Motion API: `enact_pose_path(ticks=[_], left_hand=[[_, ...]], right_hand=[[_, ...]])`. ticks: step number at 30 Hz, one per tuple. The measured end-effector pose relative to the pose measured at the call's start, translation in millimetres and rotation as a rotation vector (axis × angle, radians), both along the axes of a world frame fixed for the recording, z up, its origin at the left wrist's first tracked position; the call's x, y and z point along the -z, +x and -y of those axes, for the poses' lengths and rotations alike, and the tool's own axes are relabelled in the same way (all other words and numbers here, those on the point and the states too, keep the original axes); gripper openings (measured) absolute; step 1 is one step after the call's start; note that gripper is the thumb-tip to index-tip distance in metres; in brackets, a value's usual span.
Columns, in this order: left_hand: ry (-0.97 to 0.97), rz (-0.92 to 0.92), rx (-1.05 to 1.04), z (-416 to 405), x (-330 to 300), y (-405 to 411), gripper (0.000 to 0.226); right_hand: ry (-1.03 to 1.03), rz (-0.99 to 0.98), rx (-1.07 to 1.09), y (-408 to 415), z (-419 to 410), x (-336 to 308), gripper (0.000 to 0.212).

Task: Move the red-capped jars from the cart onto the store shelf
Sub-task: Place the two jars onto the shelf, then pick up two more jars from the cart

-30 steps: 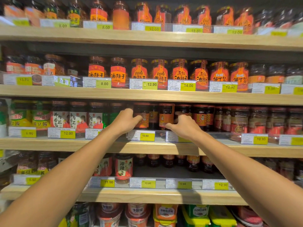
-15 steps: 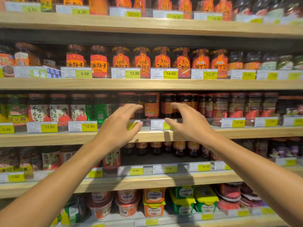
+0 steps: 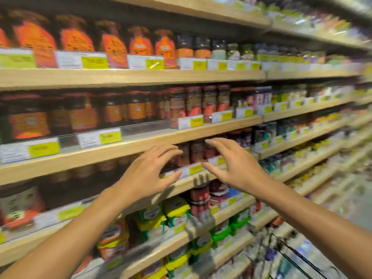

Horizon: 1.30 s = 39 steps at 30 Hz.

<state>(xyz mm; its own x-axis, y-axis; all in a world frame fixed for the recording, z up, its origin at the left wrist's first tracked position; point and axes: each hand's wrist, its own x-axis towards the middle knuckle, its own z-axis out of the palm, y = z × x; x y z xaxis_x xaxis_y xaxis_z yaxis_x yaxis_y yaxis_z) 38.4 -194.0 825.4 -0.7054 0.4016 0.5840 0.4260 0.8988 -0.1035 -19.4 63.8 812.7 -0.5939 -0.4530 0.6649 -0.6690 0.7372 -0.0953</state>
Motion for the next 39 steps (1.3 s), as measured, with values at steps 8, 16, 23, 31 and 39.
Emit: enact_pose_path(ticks=[8, 16, 23, 31, 39], left_hand=[[-0.074, 0.130, 0.249, -90.5, 61.2, -60.0, 0.058], [-0.134, 0.241, 0.439, -163.1, 124.7, -86.3, 0.068], [-0.147, 0.425, 0.532, -200.9, 217.1, -107.5, 0.076], [-0.185, 0.731, 0.512, -210.0, 379.6, -113.9, 0.072], [-0.182, 0.965, 0.417, -191.8, 528.6, -113.9, 0.071]], right_hand=[[0.079, 0.201, 0.304, 22.9, -106.2, 69.6, 0.071], [0.134, 0.348, 0.567, 56.3, -166.7, 131.5, 0.074], [0.136, 0.504, 0.688, 72.6, -193.3, 208.8, 0.082], [0.089, 0.739, 0.696, 75.2, -200.1, 346.5, 0.076], [0.075, 1.029, 0.659, 63.7, -191.1, 507.1, 0.076]])
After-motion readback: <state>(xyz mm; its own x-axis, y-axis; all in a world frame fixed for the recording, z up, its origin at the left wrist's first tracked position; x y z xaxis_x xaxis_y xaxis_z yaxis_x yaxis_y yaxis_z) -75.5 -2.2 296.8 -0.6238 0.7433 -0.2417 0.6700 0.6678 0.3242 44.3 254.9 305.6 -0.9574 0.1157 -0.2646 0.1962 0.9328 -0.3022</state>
